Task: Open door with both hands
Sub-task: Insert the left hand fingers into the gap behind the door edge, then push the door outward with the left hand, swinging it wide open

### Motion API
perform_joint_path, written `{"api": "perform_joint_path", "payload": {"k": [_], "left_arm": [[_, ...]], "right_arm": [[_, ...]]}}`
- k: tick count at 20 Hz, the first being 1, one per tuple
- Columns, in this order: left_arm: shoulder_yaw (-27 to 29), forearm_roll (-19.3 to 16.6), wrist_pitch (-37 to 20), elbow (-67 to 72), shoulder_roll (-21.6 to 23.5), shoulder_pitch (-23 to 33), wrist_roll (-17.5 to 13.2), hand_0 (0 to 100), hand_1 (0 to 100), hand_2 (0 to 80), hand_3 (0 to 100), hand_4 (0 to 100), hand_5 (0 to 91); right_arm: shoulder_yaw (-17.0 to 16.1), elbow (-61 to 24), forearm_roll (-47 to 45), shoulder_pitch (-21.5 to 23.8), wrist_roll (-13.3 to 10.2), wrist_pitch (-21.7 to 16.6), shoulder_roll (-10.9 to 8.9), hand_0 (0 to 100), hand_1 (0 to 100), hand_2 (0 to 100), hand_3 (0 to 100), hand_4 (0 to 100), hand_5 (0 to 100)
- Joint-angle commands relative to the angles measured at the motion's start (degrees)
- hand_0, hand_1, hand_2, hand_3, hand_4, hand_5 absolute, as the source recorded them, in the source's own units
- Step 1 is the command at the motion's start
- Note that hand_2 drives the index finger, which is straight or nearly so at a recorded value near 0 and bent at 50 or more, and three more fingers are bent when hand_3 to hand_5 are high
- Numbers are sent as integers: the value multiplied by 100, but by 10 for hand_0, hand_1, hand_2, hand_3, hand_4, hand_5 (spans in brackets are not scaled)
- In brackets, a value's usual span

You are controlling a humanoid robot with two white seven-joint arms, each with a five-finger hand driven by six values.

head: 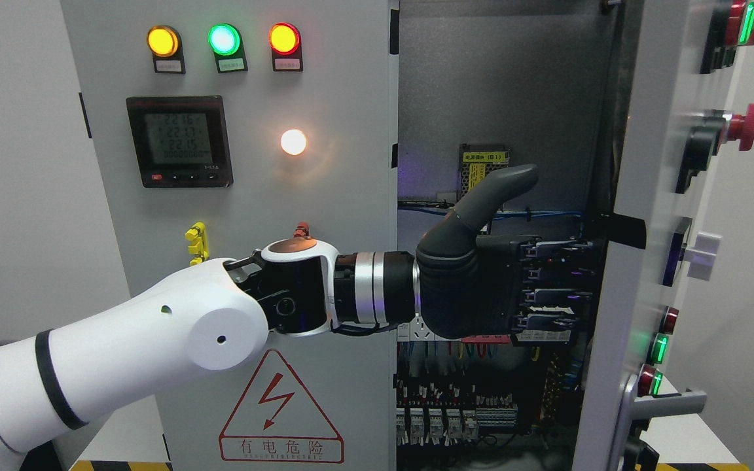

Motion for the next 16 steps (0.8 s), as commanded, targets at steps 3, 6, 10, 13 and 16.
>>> {"api": "perform_joint_path", "payload": {"k": [3,6,10,13,16], "left_arm": [[194,-263,-5,-38,-667,0,482,0,0,0,0,0,0],[308,-334,-5,-38,-834,9,755,0,0,0,0,0,0],[405,-360,-5,-161,-1028,26,983,0,0,0,0,0,0],[510,-395,-5,-231,-1203,53,1264,0,0,0,0,0,0],[590,-483,-5,-240,-1353,158,1300,0,0,0,0,0,0]], "right_arm": [[0,-185,123,185,1,-5,0,381,0,0,0,0,0],[0,-185,123,185,1,-5,0,381,0,0,0,0,0],[0,-185,123,185,1,-5,0,381,0,0,0,0,0],[0,-185,123,185,1,-5,0,381,0,0,0,0,0],[0,-185,123,185,1,-5,0,382,0,0,0,0,0]]}}
